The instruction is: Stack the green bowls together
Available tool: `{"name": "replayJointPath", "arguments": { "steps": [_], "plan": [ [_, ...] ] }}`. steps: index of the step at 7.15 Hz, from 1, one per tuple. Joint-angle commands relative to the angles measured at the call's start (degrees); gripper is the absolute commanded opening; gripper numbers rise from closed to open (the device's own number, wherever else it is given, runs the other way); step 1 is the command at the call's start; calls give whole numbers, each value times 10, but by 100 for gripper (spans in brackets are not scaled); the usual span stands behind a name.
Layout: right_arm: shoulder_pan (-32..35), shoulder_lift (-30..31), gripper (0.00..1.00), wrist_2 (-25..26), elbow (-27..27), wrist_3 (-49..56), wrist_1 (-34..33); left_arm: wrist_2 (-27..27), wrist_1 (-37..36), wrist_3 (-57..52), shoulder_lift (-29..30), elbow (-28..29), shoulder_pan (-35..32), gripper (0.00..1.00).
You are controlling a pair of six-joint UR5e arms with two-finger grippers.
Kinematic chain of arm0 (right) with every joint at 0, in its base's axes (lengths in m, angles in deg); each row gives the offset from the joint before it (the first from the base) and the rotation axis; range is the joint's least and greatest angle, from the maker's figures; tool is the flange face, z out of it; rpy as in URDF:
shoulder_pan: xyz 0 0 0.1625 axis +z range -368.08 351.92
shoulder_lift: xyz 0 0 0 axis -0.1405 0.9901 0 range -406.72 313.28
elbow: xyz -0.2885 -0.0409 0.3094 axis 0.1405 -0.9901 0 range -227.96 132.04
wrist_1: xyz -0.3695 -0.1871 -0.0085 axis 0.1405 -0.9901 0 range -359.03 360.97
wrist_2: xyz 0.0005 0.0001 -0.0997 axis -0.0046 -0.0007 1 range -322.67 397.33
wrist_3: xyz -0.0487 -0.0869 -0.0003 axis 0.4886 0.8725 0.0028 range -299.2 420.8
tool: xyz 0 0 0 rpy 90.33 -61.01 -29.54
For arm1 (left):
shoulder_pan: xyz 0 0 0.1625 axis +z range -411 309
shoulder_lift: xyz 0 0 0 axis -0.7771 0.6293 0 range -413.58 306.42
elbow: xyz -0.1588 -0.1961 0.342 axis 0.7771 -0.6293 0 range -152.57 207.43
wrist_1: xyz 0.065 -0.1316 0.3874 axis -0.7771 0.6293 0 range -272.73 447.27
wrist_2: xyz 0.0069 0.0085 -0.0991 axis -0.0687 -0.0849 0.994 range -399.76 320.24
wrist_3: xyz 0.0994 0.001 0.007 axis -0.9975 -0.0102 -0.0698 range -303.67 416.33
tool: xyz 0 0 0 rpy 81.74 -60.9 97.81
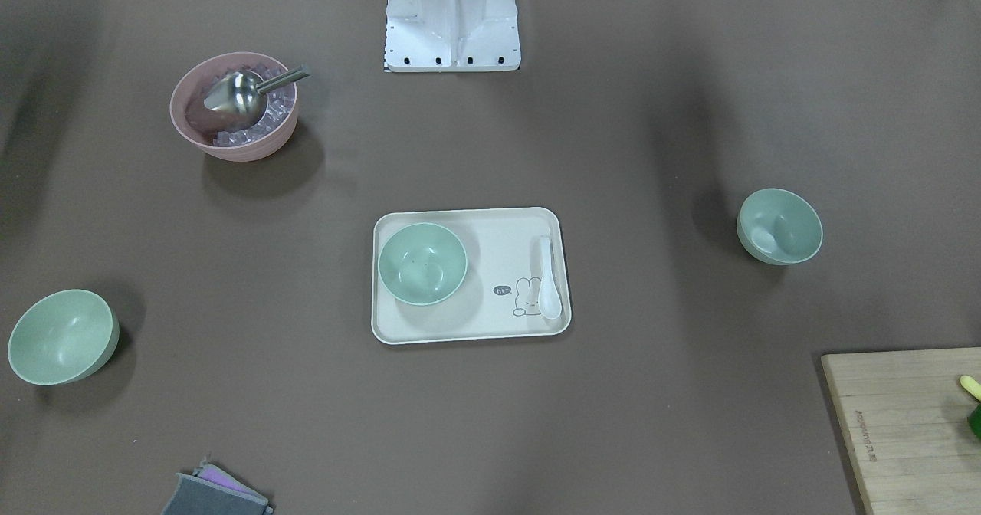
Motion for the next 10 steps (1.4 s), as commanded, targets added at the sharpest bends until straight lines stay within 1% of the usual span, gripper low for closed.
{"name": "replayJointPath", "arguments": {
  "steps": [1, 2, 3, 4, 5, 6, 7, 8, 10],
  "plan": [
    [0, -11, 100, 19, 5, -2, 55, 2, 30, 2, 28, 2, 0, 99],
    [0, -13, 100, 25, 5, -2, 64, 1, 90, 2, 49, 8, 0, 99],
    [0, -19, 100, 24, -2, -2, 64, 8, 120, 2, 76, 23, 3, 99],
    [0, -21, 100, 23, -4, -3, 66, 39, 133, 4, 80, 27, 22, 99],
    [-1, -25, 100, 23, -6, -3, 65, 46, 134, 3, 87, 32, 49, 99],
    [-6, -29, 100, 25, -7, -8, 64, 48, 137, 0, 88, 54, 60, 99],
    [-22, -39, 100, 25, -11, -57, 64, 47, 183, 27, 86, 55, 100, 99],
    [-46, -49, 100, 25, -13, -104, 65, 48, 209, 111, 88, 75, 130, 99],
    [-91, -53, 100, 26, -13, -216, 66, 41, 224, 286, 90, 78, 197, 99]
  ]
}}
